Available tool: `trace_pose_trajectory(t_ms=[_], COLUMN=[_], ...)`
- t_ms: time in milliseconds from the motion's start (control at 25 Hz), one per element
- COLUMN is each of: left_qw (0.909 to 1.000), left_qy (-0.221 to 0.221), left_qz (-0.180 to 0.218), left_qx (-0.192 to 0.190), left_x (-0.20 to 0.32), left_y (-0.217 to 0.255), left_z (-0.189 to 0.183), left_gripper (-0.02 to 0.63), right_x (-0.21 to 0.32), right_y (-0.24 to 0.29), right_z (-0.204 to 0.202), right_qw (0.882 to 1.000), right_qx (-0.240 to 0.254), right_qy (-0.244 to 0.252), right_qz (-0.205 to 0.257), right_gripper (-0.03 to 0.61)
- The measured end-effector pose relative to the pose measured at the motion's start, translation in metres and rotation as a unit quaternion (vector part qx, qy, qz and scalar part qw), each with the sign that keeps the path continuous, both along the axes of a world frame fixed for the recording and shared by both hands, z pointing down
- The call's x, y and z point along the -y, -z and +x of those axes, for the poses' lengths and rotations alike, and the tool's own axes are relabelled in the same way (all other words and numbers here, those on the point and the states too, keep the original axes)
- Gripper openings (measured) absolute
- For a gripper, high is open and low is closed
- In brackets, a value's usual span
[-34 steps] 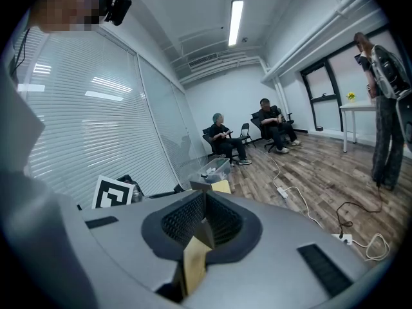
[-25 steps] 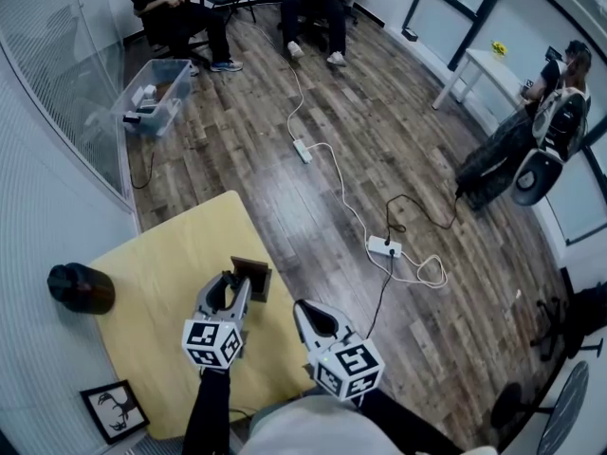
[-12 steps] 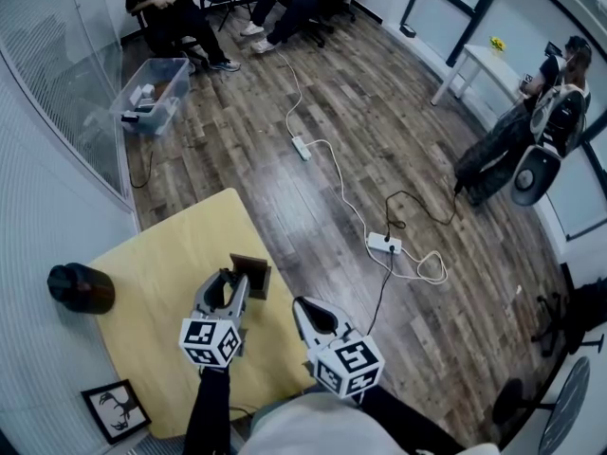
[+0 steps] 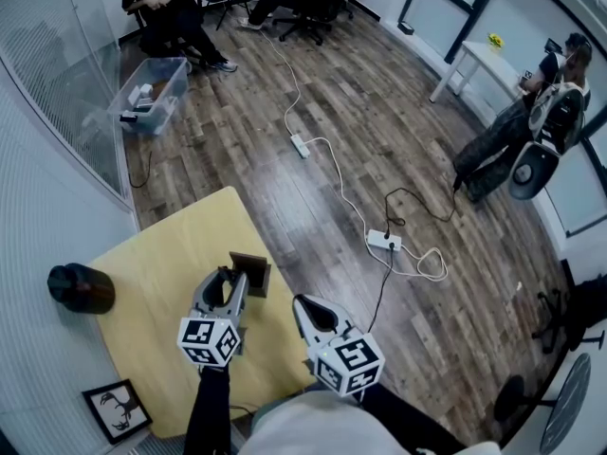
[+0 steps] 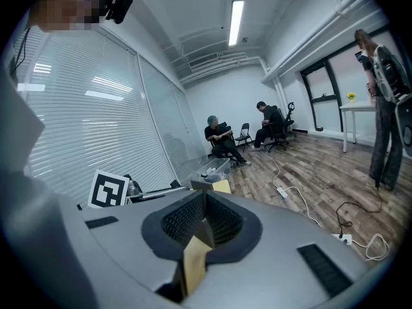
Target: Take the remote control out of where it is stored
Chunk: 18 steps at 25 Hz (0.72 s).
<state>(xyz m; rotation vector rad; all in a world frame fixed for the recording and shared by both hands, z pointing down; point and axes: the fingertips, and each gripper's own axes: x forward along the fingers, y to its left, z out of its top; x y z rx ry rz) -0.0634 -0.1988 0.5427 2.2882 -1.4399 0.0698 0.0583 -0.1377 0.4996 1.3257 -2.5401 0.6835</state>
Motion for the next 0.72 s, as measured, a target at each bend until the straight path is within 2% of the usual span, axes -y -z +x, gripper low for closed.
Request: trace_pose_trajectory(t_ms=[720], left_qw=[0.9999], left_qy=[0.000], left_qz=[0.010], left_qx=[-0.005], left_x=[0.0003], left_y=[0.0098], left_z=[0.0000], left_gripper=[0.179], right_x=[-0.0005], right_y=[-0.0007], right_z=[0.0009], right_qw=[1.000], right_qx=[-0.001], right_qy=[0.000], right_qz=[0.000], right_gripper=[0.008])
